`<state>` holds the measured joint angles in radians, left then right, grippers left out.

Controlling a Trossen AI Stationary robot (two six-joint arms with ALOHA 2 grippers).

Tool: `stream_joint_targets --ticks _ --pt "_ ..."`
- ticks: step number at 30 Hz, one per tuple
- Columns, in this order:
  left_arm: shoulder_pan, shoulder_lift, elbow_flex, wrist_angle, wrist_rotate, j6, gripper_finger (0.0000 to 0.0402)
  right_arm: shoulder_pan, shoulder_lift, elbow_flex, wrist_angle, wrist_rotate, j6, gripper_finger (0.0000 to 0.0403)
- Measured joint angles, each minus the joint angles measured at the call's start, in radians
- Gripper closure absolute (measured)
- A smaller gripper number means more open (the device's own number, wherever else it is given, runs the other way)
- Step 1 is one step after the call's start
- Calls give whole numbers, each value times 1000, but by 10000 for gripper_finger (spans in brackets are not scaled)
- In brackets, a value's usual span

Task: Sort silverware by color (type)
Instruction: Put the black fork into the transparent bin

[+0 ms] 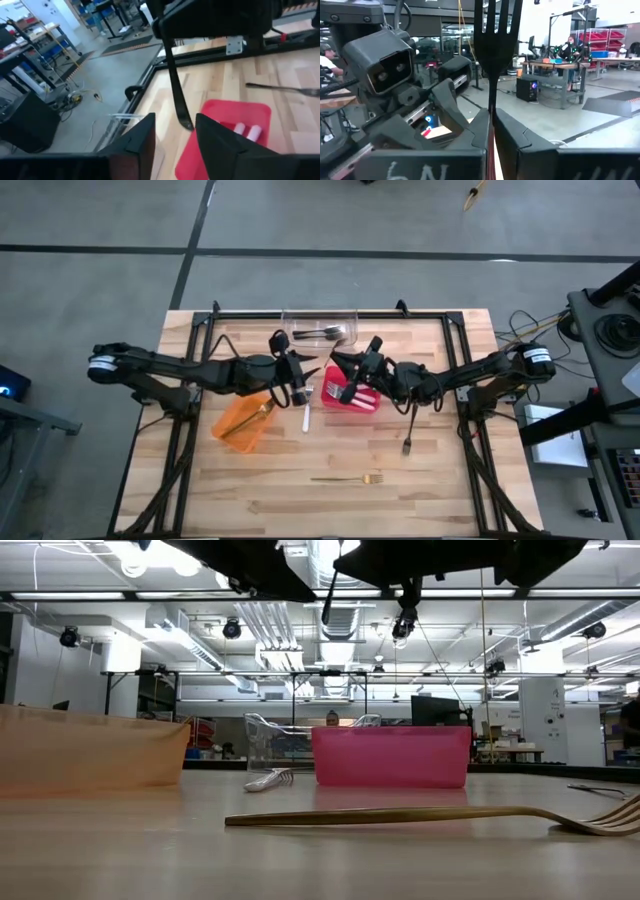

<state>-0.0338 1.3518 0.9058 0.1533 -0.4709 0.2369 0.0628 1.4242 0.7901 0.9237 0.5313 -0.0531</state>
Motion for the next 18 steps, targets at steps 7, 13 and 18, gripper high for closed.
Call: stream_joint_targets --ticks 7,13,18 --pt "13 77 0 130 3 20 256 -4 0 1 2 3 -1 394" --pt "15 126 0 285 9 46 255 -5 0 2 2 3 -2 394" --pt "20 133 0 342 9 65 267 -5 0 2 2 3 -3 394"
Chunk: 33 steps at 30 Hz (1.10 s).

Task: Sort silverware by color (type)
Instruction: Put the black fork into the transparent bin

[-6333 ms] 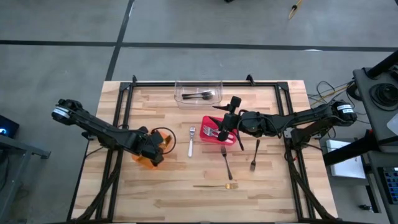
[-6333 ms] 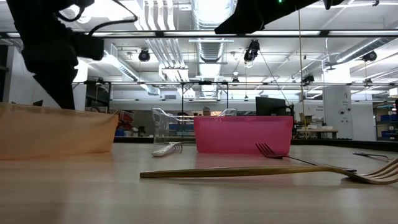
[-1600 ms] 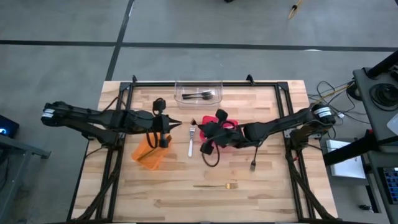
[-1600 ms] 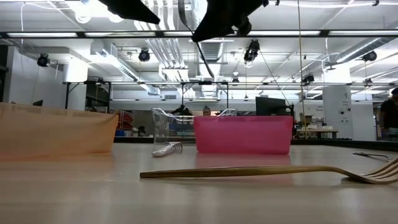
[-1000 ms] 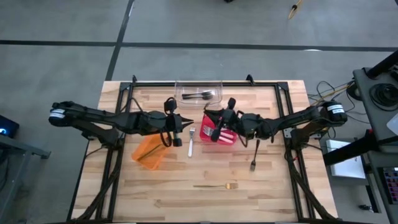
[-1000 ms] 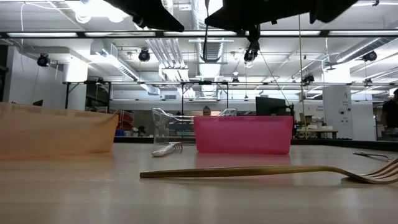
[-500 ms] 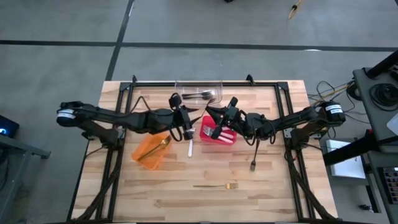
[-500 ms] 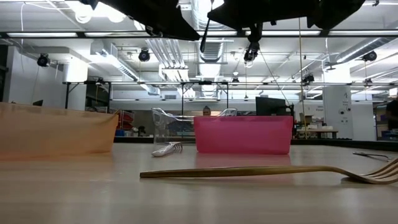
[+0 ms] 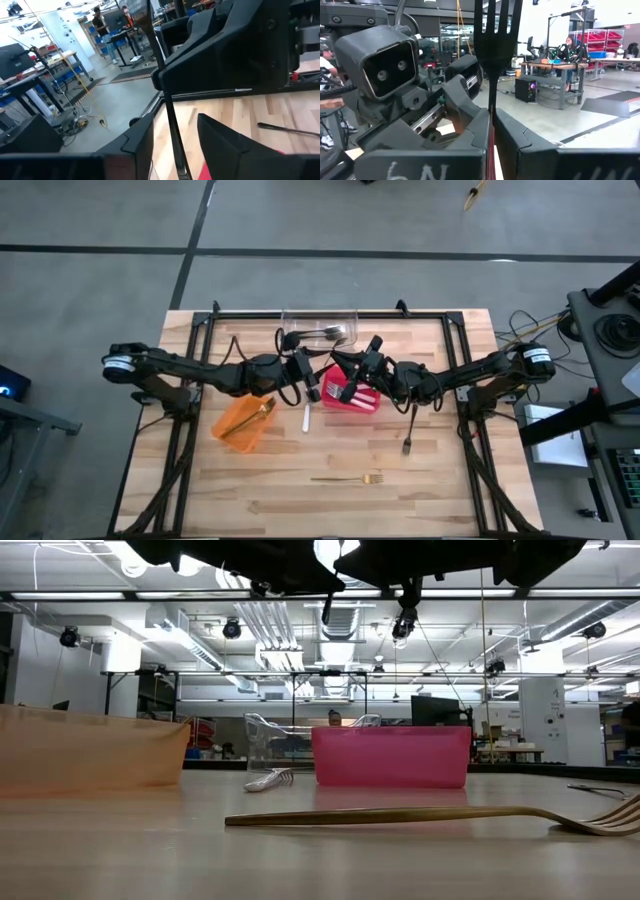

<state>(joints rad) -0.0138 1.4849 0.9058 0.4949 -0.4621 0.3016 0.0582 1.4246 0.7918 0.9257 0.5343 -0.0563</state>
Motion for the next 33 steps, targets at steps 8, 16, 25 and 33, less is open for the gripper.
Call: stream_joint_targets --ticks 8,16,25,33 --pt "17 0 0 1 -14 -25 362 0 1 2 0 5 -1 394" --pt "21 0 0 2 -26 -42 400 0 1 2 -3 20 12 393" --pt "22 -34 0 -20 -27 -73 401 0 1 2 -8 18 42 311" --pt "34 -160 0 -285 49 -88 401 0 -80 2 -232 6 5 245"
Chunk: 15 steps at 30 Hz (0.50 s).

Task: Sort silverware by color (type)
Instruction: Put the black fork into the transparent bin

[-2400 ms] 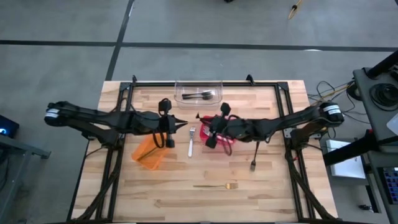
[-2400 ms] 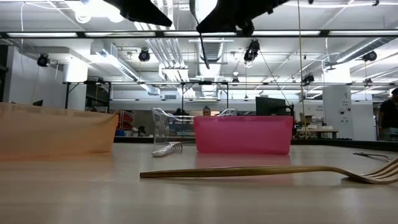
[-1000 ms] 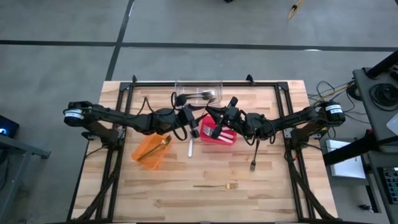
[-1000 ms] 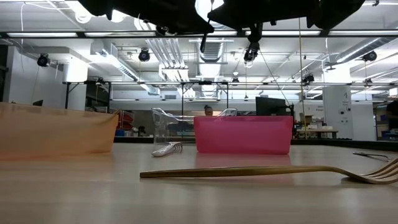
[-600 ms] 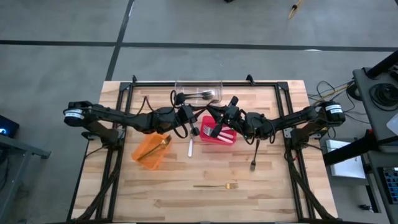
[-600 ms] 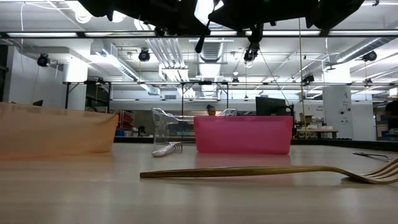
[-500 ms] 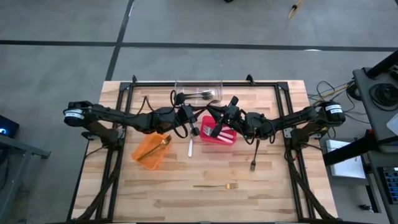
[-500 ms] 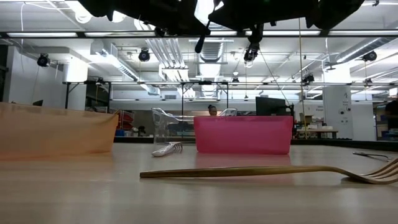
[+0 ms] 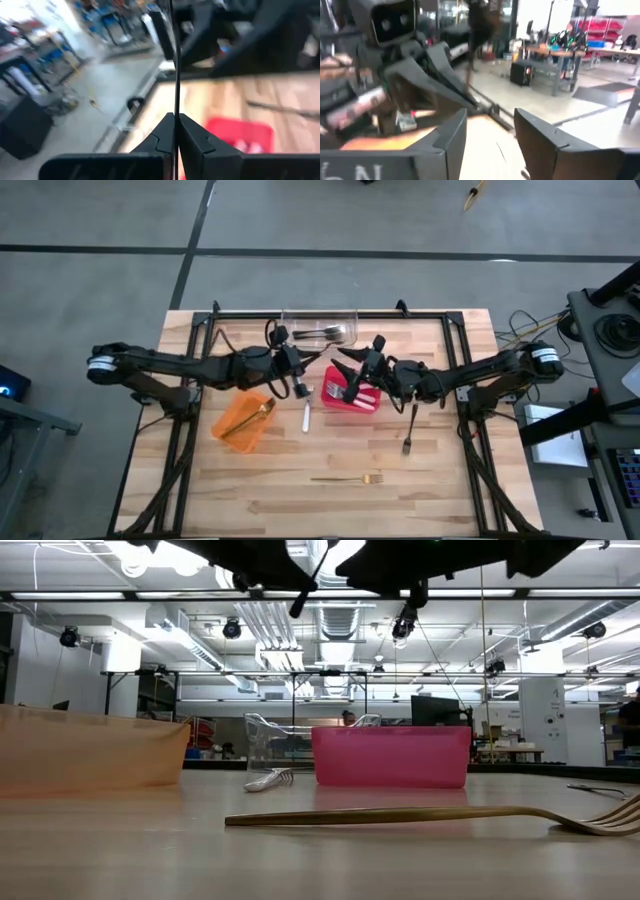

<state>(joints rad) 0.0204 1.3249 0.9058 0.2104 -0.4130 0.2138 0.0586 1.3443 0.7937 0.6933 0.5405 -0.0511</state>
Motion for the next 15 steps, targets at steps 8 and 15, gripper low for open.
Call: stream_joint_targets --ticks 8,15 --pt "35 -101 0 -340 192 -15 401 0 -169 0 -334 -213 15 225" --pt "35 -49 0 -333 328 -28 401 0 -205 0 -352 -287 -67 224"
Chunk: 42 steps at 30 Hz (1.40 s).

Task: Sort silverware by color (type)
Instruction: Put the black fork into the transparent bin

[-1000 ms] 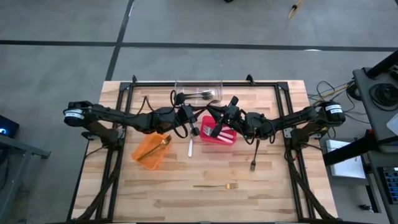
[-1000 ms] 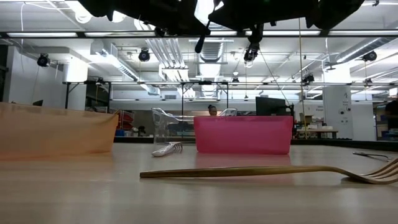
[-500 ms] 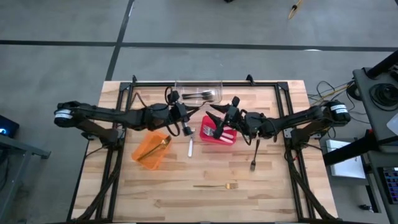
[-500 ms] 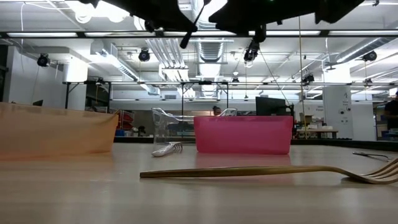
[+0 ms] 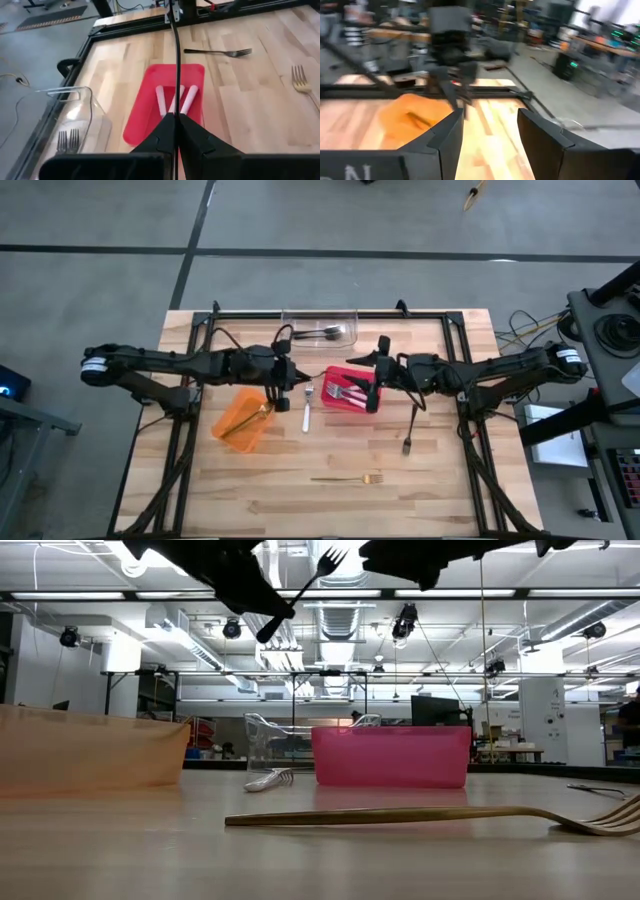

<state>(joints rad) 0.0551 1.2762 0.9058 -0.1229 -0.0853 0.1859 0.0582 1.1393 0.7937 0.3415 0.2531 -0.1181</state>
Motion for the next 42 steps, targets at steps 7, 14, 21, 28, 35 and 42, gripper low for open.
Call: stream_joint_targets --ticks 7,14,21,28,35,42 --pt "2 65 0 119 47 -23 402 0 20 0 11 -68 -37 226" --pt "2 123 0 218 55 -31 402 0 20 0 45 -69 -54 231" --pt "1 136 0 243 55 -38 402 0 20 0 66 -67 -57 285" --pt "0 135 0 248 64 -42 401 -1 21 0 67 -53 -59 386" --pt "1 134 0 261 45 -49 401 0 21 0 69 12 -43 393" --pt "8 132 0 283 -12 -39 362 -1 14 0 61 67 30 394"
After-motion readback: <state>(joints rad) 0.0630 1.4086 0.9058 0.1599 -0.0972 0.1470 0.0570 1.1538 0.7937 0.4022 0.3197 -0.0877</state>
